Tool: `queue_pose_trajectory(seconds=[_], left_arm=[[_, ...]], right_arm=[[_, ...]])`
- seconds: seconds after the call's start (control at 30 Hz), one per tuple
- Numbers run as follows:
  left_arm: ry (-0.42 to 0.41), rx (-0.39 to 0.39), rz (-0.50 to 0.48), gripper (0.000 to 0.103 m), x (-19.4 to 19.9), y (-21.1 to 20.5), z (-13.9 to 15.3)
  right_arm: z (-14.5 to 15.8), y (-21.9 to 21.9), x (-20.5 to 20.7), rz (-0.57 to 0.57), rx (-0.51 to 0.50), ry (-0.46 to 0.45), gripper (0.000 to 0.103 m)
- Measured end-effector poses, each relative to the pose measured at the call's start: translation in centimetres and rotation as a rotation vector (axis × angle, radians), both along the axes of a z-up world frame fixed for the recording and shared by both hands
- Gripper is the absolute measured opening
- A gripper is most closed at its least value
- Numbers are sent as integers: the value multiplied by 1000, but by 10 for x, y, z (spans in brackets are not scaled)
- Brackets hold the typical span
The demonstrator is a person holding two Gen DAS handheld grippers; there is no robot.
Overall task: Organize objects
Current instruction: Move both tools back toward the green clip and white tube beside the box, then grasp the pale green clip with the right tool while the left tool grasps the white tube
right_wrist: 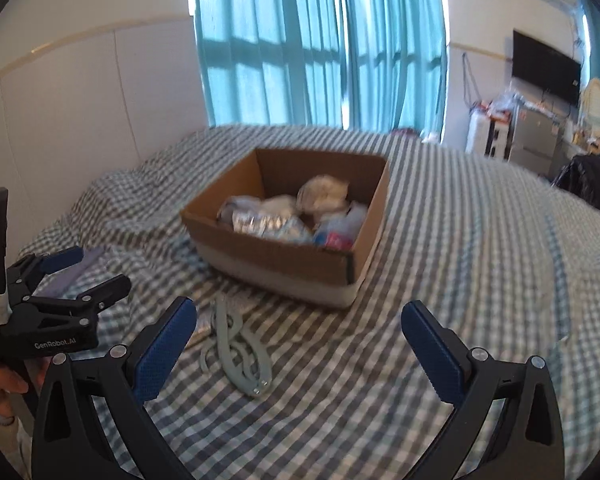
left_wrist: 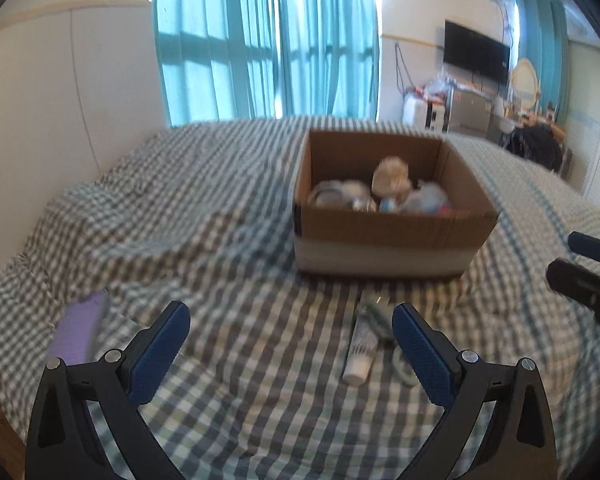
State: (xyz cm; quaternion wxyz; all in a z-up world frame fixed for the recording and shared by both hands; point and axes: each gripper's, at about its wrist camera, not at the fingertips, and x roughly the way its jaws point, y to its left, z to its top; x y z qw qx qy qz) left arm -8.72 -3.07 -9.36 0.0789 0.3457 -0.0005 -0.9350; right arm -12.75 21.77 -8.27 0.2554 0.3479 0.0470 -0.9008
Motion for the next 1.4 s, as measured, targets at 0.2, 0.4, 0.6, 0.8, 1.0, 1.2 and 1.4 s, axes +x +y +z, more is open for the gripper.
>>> queue_pose_trajectory(seconds=[0.2, 0.4, 0.6, 0.8, 1.0, 1.2, 1.4], left_arm=[[-68, -13, 28, 103, -13, -12, -36], [-99, 28, 31, 103, -20, -19, -51], [-123, 41, 4, 103, -25, -14, -59], [-132, 30, -37, 103, -27, 0, -61], [-173, 88, -74, 103, -33, 18, -68], [-178, 69, -114, 94, -53, 42, -72], [-228, 71, -120, 67, -78, 46, -85]], right_arm=[[-60, -38, -19, 63, 45, -125, 102], [-99, -69, -33, 123, 82, -219, 91], [-107, -68, -33, 129, 82, -241, 51], [-96, -54, -20, 96, 94, -193, 48], [-81, -24, -16, 9, 119, -152, 47], [-72, 14, -22, -81, 95, -150, 47], [-73, 24, -26, -104, 84, -160, 47]])
